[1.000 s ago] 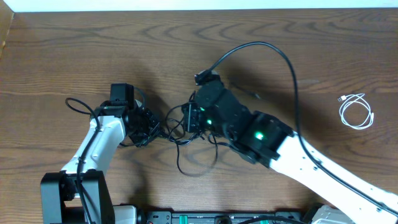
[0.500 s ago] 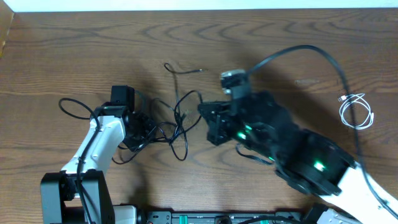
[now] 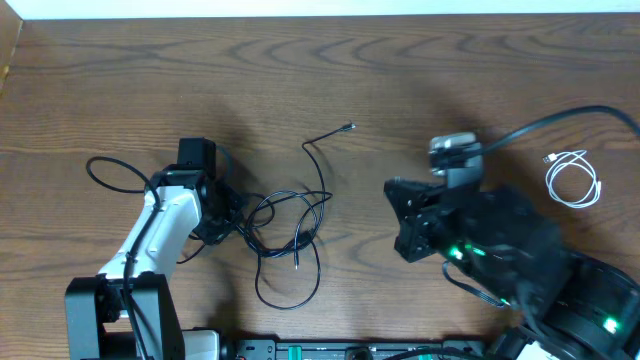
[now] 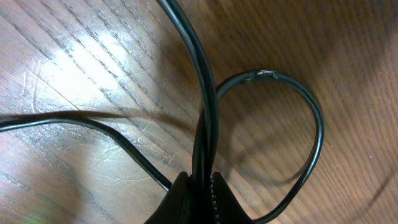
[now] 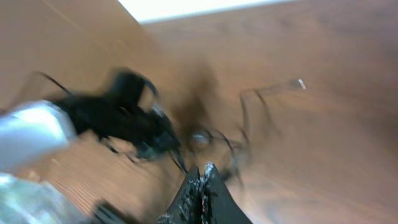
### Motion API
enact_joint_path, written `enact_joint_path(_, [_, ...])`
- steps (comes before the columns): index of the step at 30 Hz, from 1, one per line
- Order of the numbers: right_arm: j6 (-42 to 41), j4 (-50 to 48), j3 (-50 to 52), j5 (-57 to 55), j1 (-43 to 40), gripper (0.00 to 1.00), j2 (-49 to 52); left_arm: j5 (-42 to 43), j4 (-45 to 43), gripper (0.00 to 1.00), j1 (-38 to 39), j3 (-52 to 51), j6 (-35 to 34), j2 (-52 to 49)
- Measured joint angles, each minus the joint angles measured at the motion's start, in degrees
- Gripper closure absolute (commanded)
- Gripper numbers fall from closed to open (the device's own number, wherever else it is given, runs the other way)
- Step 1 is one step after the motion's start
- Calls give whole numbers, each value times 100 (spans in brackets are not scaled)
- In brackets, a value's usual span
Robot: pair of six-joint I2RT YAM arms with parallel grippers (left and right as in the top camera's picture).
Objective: Untangle cables
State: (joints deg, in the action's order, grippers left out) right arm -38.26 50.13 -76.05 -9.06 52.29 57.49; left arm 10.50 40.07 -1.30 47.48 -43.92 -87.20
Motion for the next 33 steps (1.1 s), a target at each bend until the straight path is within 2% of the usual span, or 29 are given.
enact_joint_path(4, [9, 398, 0, 63, 0, 99, 415, 79, -39, 92, 0, 0, 39, 0])
enact_joint_path(5, [13, 444, 0, 107, 0, 96, 544, 149, -74, 92, 0, 0, 79, 0])
enact_joint_path(9, [17, 487, 0, 297, 2, 62, 1067, 538, -282, 92, 0, 0, 424, 0])
enact_joint_path(13, [55, 485, 0, 487, 2, 54, 1589, 848, -308, 92, 0, 0, 691, 0])
enact_joint_path(18, [59, 334, 0, 857, 2, 55, 2249, 986, -315, 92, 0, 0, 822, 0])
enact_joint_path(25, [13, -181, 0, 1405, 125, 66, 3340, 1040, -326, 92, 0, 0, 844, 0])
enact_joint_path(30, [-459, -417, 0, 1558, 247, 72, 3978, 1045, -323, 92, 0, 0, 848, 0])
enact_joint_path(33, [-866, -525, 0, 1591, 249, 72, 4374, 1045, -328, 92, 0, 0, 863, 0])
